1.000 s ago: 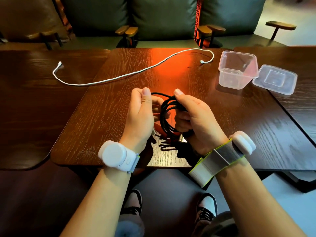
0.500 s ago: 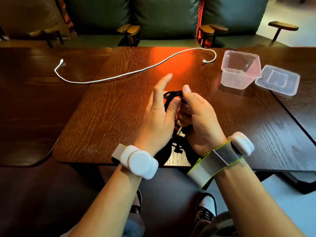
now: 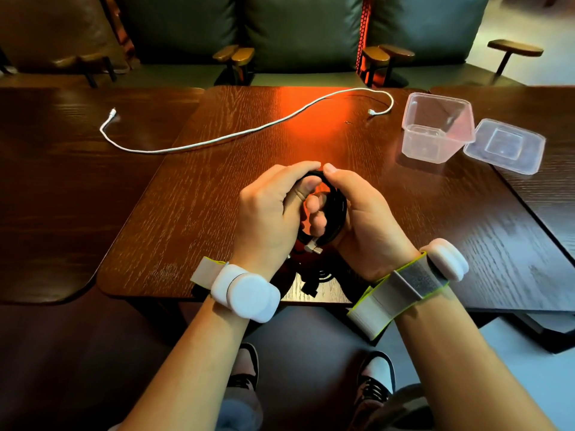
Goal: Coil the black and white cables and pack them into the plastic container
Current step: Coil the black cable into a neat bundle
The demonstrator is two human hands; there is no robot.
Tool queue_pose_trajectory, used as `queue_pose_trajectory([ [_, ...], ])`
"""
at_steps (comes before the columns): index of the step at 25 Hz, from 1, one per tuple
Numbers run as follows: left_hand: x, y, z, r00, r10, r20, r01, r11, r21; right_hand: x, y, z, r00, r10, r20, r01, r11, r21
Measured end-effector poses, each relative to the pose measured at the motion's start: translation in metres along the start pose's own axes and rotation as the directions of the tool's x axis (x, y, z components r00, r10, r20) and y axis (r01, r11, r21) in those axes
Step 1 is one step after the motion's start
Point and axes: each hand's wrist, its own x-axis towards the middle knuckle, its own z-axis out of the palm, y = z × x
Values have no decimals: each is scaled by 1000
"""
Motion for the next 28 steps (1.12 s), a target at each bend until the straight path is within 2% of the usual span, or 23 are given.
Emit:
queue_pose_trajectory([
  [2,-2,0,4,993,-106,45,110,990,-86,2,0,-1,999,-28,-28,29,999,19],
  [3,-2,4,8,974,-212,77,224,953,-203,3,1,-1,996,-57,-63,59,997,40],
  [5,-3,14,18,896,-412,165,437,757,-485,6,4,-3,982,-105,-155,111,993,28],
  [8,-3,27,32,757,-606,244,588,470,-659,8,10,-6,943,-146,-298,145,989,-26],
  [11,4,34,40,567,-774,281,714,292,-636,10,15,-6,899,-148,-412,131,989,-69],
  [14,23,32,46,408,-843,351,801,146,-580,22,5,-1,883,-92,-461,75,996,-54],
  [17,66,13,54,314,-840,444,827,12,-562,58,-16,-2,844,-188,-503,121,979,-164],
  [19,99,1,63,290,-829,479,818,-45,-573,89,-35,-6,808,-242,-537,153,967,-206],
  [20,119,-3,67,292,-833,471,814,-42,-579,107,-49,-6,798,-244,-551,150,966,-211],
  [21,135,-1,69,305,-845,440,827,6,-562,117,-59,-6,784,-242,-571,129,964,-232],
  [22,146,0,71,363,-855,371,848,138,-512,126,-63,-7,768,-246,-591,87,955,-285],
  [24,182,8,67,495,-845,205,860,442,-254,139,-87,4,716,-232,-658,-51,923,-381],
  [25,191,11,67,541,-824,167,840,519,-161,144,-93,8,696,-219,-683,-111,908,-404],
  [26,204,19,64,560,-814,152,828,547,-121,147,-106,15,688,-216,-692,-157,888,-433],
  [28,219,18,65,566,-812,144,824,560,-84,158,-119,16,724,-219,-655,-196,844,-499],
])
